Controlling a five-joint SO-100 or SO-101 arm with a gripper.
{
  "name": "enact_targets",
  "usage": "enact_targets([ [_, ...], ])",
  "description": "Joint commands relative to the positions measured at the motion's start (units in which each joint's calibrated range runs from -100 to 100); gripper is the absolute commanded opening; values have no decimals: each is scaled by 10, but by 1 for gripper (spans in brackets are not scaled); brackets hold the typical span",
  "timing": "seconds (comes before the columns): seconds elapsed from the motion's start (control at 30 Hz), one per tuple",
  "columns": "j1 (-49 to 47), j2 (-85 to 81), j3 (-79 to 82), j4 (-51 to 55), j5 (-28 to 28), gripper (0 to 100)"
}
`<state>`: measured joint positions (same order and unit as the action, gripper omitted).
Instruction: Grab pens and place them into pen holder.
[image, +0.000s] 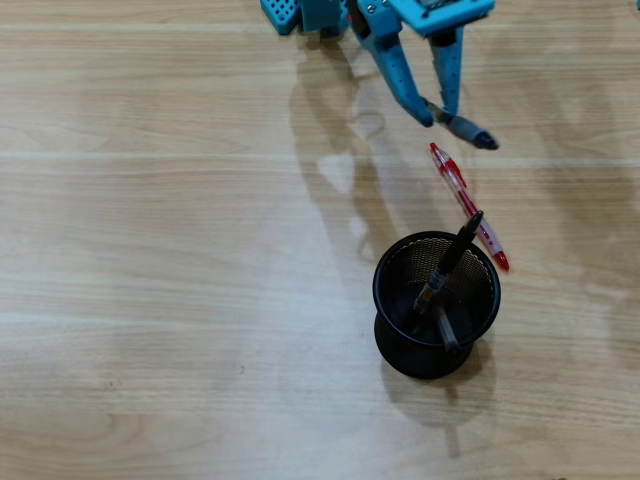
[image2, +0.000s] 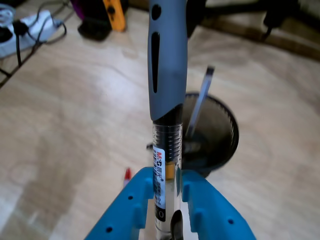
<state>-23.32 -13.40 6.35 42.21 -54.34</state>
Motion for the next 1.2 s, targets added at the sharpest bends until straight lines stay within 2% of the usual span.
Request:
enact_targets([
  [0.0,0,30,-40,-181,18,2],
  [0.13,6,84,-40,-357,18,2],
  [0.2,18,150,-40,-514,18,2],
  [0.37,35,229,-40,-634,15,2],
  [0.47,45,275,-33,-666,15,2],
  [0.8,57,337,-33,-667,12,2],
  [0.97,53,355,-32,-667,-22,3],
  [1.17,51,357,-32,-667,-24,3],
])
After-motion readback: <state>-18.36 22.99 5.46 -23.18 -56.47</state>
